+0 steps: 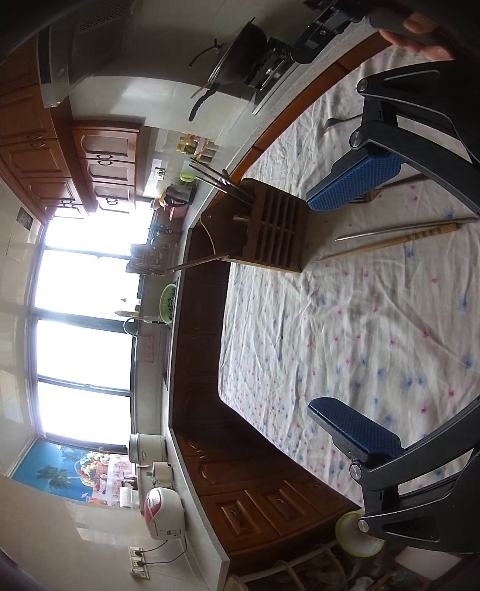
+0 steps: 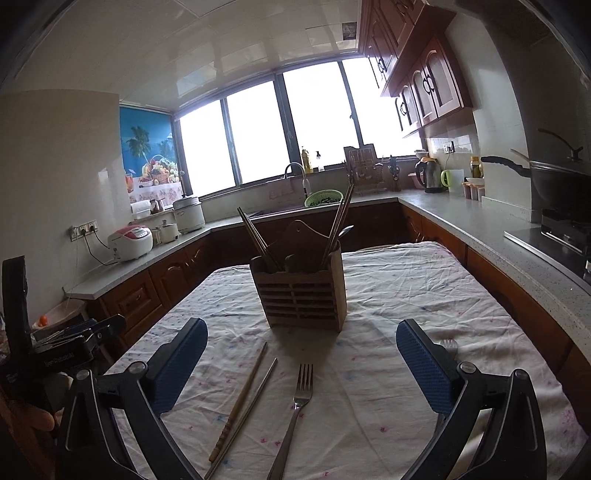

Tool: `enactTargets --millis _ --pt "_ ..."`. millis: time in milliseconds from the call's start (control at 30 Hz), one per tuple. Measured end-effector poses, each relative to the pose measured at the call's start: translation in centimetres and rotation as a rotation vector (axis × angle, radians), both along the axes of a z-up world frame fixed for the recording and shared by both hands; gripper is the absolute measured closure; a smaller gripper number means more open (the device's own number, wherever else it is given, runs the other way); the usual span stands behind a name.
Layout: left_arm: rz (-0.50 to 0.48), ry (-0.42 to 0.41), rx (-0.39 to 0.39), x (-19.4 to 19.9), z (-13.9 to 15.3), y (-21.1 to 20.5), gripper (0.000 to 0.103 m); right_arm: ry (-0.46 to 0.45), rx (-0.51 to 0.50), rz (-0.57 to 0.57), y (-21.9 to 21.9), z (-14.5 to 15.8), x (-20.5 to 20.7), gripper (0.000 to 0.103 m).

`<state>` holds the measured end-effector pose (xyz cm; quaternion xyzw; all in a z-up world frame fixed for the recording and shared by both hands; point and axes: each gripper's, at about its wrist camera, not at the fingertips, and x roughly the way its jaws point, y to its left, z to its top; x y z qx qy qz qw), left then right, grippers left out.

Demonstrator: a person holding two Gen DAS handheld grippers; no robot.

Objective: Organize utensils

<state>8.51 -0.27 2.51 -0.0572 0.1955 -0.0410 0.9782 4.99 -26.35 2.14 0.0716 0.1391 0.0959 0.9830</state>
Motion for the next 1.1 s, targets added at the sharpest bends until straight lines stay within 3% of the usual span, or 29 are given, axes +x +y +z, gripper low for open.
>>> enactTargets --millis 100,167,300,567,1100 --pt "0.010 -0.054 0.025 -1.1 0.7 -0.1 0.000 -0.042 -0.014 -0.011 0.0 1.0 -1.3 0.000" --pt "0.006 -0.046 0.037 -1.3 0.2 -0.4 0.000 -0.065 -0.019 -0.017 0.1 0.6 -2.0 0.000" --pt "0.025 -0.027 0.024 -1.9 -2.0 -0.8 0.000 -0.057 -0.029 -0.044 0.5 -2.4 -2.2 0.000" --pt "0.000 0.029 0.100 -2.4 -6.0 -2.7 0.000 -0.014 -0.062 -0.094 0.7 -6.5 -2.4 0.000" --pt "0.035 -0.019 0.105 -3.9 -5.9 -2.6 0.000 -0.090 -0.074 -0.073 1.8 -7.1 -4.3 0.000"
